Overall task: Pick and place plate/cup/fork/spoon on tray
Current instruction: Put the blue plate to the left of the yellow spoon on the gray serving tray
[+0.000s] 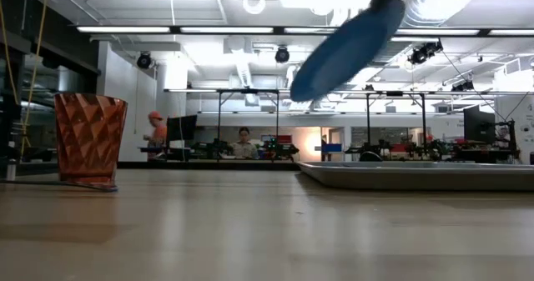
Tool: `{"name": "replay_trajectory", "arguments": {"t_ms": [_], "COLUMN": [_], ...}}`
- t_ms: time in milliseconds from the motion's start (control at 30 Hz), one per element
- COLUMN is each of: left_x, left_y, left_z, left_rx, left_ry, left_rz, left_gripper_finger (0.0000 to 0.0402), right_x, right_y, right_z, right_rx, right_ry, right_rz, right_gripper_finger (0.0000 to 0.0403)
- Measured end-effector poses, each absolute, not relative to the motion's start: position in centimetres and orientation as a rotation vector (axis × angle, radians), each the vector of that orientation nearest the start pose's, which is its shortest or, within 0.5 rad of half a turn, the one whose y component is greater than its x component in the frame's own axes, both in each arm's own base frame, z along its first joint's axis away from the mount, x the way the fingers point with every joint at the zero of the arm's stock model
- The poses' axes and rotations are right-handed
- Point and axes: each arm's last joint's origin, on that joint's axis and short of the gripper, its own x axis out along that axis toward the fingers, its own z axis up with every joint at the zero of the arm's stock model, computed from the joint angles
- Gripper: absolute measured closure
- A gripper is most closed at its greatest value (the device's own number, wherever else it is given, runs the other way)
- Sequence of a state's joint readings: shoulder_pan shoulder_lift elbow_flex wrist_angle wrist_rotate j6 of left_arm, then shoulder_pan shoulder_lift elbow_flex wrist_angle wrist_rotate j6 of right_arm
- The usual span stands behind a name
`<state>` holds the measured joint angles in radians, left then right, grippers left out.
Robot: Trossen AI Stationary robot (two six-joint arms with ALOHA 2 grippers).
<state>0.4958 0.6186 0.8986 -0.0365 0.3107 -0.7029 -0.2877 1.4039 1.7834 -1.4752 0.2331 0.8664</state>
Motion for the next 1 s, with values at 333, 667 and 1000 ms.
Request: {"name": "replay_trajectory", "arguments": {"t_ms": [333,667,1000], "left_x": [11.5,14.4,17.5], "left_y": [5.0,5.4,5.9], "left_z": [41.0,40.1,39.2], "left_rx": [-0.561,-0.582,-0.622], "left_ry": [-0.311,-0.266,-0.236], "left_rz": [0.041,0.080,0.090], "left_gripper_finger": [0.0266,0.0266,0.0266], "right_x": [12.2,9.3,9.1], "right_y": [-3.8,-2.8,-3.1], "right_z": [34.8,24.7,18.6], "right_rx": [0.977,1.135,1.216], "right_ry": [0.609,0.484,0.419], "right_rz": [-0.861,-0.779,-0.903], "right_gripper_finger": [0.0403,0.0403,0.0403]}}
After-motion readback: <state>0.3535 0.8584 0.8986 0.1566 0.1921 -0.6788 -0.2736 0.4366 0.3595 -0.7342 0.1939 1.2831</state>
